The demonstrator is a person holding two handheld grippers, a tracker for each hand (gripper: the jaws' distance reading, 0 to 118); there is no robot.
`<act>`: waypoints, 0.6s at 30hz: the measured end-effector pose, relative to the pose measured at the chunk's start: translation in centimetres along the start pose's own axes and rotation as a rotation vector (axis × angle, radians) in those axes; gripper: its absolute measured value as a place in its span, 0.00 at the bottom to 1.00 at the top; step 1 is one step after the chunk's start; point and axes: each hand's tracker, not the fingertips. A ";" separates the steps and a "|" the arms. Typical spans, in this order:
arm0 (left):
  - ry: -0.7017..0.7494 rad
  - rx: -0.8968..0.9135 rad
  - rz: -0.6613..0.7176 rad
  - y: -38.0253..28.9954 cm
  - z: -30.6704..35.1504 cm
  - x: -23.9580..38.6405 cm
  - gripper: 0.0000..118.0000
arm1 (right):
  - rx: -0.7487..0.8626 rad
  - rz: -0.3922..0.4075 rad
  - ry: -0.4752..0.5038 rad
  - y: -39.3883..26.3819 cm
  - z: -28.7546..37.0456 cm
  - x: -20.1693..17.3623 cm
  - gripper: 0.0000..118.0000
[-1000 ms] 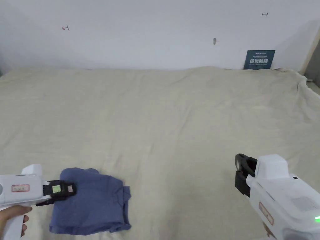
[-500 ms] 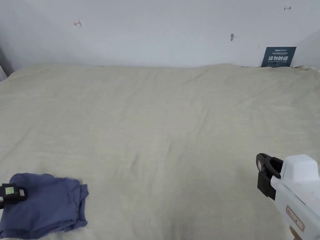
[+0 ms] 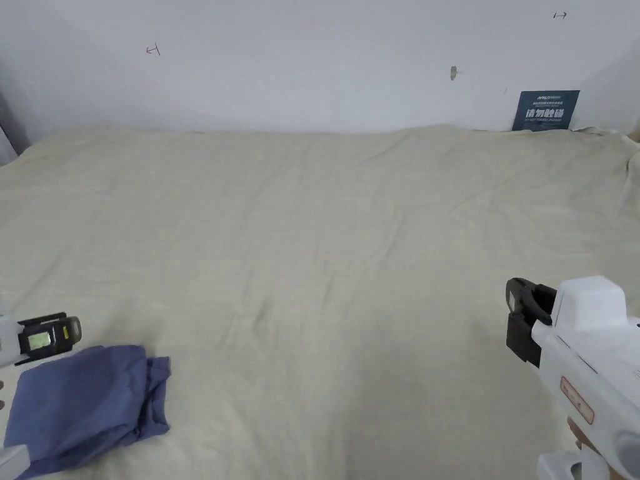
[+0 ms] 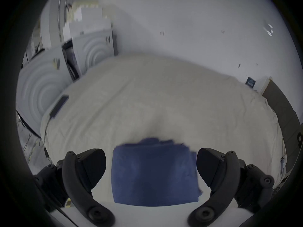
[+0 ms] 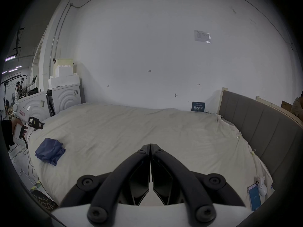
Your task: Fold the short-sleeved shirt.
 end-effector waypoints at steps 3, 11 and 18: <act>-0.038 0.105 0.003 1.6 3.5 2.3 0.97 | 0.029 0.010 -0.010 1.3 1.1 0.2 0.00; -0.080 0.335 -0.034 4.2 12.2 9.4 0.95 | 0.107 0.031 -0.041 4.4 4.1 0.7 0.00; -0.078 0.573 -0.106 2.5 18.2 17.1 0.95 | 0.164 0.021 -0.067 5.8 6.7 2.0 0.00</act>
